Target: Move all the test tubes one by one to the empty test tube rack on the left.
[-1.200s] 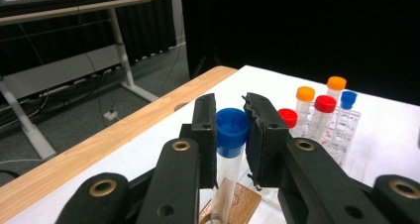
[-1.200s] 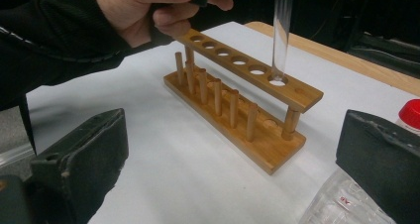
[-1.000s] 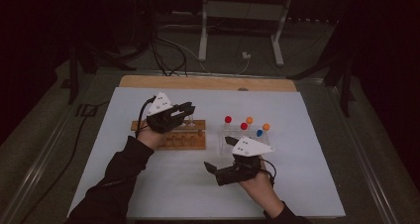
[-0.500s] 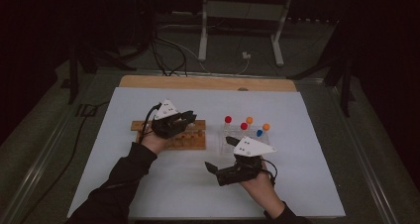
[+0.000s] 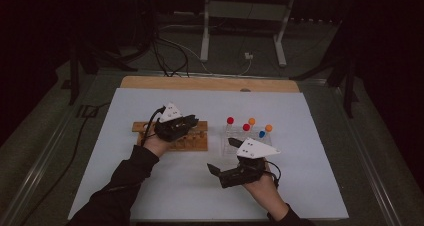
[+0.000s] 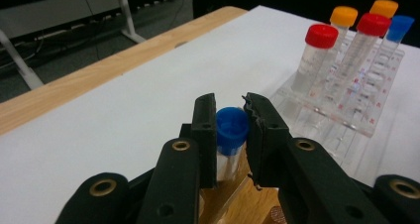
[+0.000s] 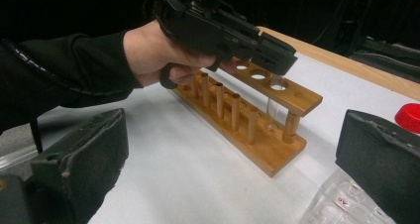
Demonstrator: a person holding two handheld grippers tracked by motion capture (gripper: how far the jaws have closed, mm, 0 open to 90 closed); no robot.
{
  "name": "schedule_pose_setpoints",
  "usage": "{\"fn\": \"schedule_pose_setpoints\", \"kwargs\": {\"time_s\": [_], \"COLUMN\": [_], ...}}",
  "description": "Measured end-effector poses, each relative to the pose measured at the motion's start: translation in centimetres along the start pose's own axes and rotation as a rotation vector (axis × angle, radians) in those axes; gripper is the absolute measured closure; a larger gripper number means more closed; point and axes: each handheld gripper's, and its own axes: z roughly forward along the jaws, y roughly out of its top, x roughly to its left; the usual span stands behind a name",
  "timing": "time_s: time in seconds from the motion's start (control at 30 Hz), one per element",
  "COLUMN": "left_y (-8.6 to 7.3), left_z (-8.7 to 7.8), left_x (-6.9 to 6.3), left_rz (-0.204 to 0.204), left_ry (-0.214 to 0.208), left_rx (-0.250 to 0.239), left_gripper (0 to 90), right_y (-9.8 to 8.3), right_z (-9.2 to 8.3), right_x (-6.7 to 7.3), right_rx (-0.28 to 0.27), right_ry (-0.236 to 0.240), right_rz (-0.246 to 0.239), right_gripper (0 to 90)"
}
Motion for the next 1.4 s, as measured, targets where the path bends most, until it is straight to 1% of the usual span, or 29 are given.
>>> {"fn": "schedule_pose_setpoints", "kwargs": {"time_s": [0.07,0.2,0.27,0.37,0.43,0.5,0.53,0.6,0.63,0.67,0.7,0.77,0.87,0.97,1.0,1.07,1.13,1.17,1.23,1.27,1.3,1.37,1.4], "left_y": [0.1,0.1,0.1,0.1,0.1,0.3,0.4,0.5,0.6,0.7,0.8,1.0,1.2,1.2,1.2,1.2,1.2,1.2,1.2,1.1,1.0,0.8,0.7], "left_z": [0.0,0.0,0.0,0.0,-0.1,-0.3,-0.4,-0.6,-0.8,-0.9,-1.2,-1.6,-2.1,-2.8,-3.0,-3.5,-4.0,-4.2,-4.7,-4.9,-5.1,-5.5,-5.6], "left_x": [0.1,0.2,0.2,0.3,0.2,0.0,-0.1,-0.2,-0.4,-0.4,-0.5,-0.7,-1.1,-1.8,-2.0,-2.5,-2.8,-3.0,-3.3,-3.5,-3.7,-4.1,-4.3], "left_rz": [0.001,-0.002,0.000,-0.003,0.014,0.029,0.036,0.042,0.040,0.038,0.035,0.032,0.029,0.039,0.031,0.036,0.025,0.023,0.021,0.020,0.019,0.025,0.030], "left_ry": [-0.003,-0.008,-0.010,-0.021,-0.028,-0.030,-0.038,-0.044,-0.040,-0.037,-0.045,-0.051,-0.075,-0.098,-0.118,-0.128,-0.149,-0.156,-0.177,-0.186,-0.190,-0.222,-0.220], "left_rx": [0.007,0.009,0.011,0.011,0.001,-0.003,-0.010,-0.027,-0.034,-0.038,-0.053,-0.062,-0.064,-0.064,-0.069,-0.061,-0.063,-0.063,-0.068,-0.069,-0.066,-0.062,-0.059], "left_gripper": [77.1,76.9,76.8,75.9,74.2,68.3,64.3,59.7,54.0,50.2,48.5,41.2,34.3,26.7,24.1,16.8,13.8,10.5,7.1,2.9,2.9,2.2,1.7], "right_y": [0.0,0.0,0.1,0.0,0.1,0.2,0.3,0.4,0.5,0.6,0.7,0.9,1.1,1.3,1.3,1.4,1.4,1.4,1.3,1.3,1.3,1.2,1.2], "right_z": [0.0,0.0,0.0,0.0,0.0,-0.1,-0.2,-0.4,-0.6,-0.8,-1.0,-1.3,-1.9,-2.5,-2.7,-3.1,-3.6,-3.8,-4.3,-4.8,-4.8,-5.4,-5.7], "right_x": [0.0,-0.1,-0.1,-0.1,-0.1,-0.1,-0.2,-0.3,-0.3,-0.4,-0.4,-0.6,-0.9,-1.5,-1.7,-2.2,-2.6,-2.8,-3.3,-3.8,-3.8,-4.3,-4.6], "right_rx": [-0.003,-0.004,0.004,-0.002,-0.002,0.007,0.008,0.007,0.003,-0.001,-0.009,0.003,-0.013,-0.022,-0.024,-0.023,-0.017,-0.019,-0.020,-0.019,-0.019,-0.019,-0.022], "right_ry": [0.003,0.004,0.004,0.017,0.019,0.018,0.013,0.005,-0.002,-0.014,-0.020,-0.018,-0.046,-0.078,-0.090,-0.107,-0.131,-0.138,-0.157,-0.175,-0.175,-0.199,-0.211], "right_rz": [0.007,0.004,-0.002,0.002,0.001,-0.005,-0.011,-0.017,-0.022,-0.025,-0.030,-0.025,-0.029,-0.032,-0.031,-0.028,-0.030,-0.028,-0.018,-0.010,-0.010,-0.004,0.001], "right_gripper": [0.1,0.1,0.1,0.0,0.0,0.0,0.0,0.0,0.0,0.0,0.0,0.0,0.0,0.1,0.1,0.1,0.1,0.1,0.1,0.1,0.1,0.1,0.1]}}
